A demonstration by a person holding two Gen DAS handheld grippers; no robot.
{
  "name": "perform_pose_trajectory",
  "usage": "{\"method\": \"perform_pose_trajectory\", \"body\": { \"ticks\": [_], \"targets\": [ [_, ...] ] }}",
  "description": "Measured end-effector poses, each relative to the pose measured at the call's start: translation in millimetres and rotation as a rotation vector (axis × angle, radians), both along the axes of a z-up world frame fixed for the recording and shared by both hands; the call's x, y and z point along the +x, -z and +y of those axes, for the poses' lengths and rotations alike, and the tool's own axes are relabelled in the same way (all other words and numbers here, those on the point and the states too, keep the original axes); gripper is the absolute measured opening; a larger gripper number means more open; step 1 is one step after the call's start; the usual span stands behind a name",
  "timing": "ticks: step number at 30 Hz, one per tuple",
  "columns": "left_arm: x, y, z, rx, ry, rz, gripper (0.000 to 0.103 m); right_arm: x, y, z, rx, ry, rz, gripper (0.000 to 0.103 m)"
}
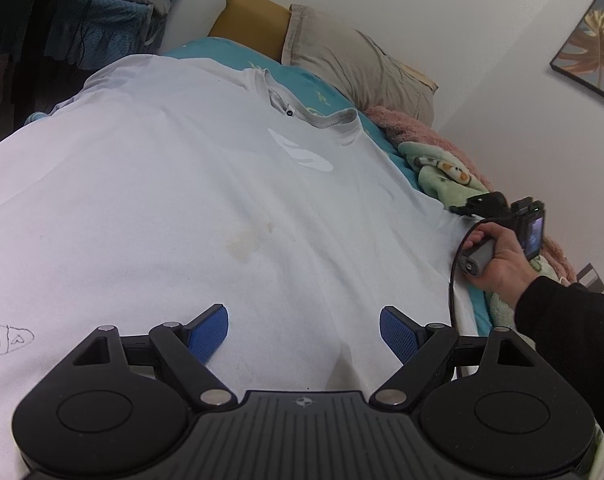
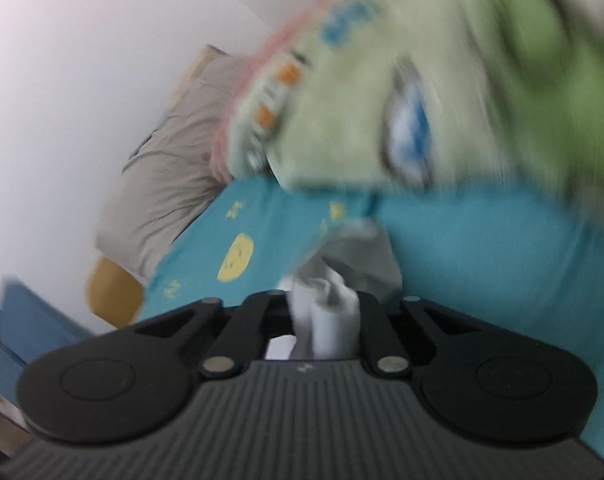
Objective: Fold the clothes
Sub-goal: 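Grasp the white T-shirt sleeve with the right gripper and lift it, then fold the held sleeve across the shirt body and open the right gripper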
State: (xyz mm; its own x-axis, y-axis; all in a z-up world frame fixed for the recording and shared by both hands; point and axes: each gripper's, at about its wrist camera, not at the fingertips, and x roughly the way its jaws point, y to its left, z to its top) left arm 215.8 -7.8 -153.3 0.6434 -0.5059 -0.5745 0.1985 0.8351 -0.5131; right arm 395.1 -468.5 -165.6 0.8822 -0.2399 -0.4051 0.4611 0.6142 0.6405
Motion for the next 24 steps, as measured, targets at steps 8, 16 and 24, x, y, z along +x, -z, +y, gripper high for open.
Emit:
{"method": "perform_pose_trajectory", "body": {
  "ticks": [8,16,24],
  "targets": [
    [9,-30,26,0.092,-0.084,-0.046,0.085,7,-95,68,-0.455,0.014,0.134,0.007],
    [14,-55,70,0.125,-0.186,-0.080,0.085,38,-117,250,-1.014,-0.135,0.204,0.007],
    [36,-35,111,0.164,-0.287,-0.006,0.085,70,-8,416,-1.194,-0.550,0.260,0.007]
  ]
}}
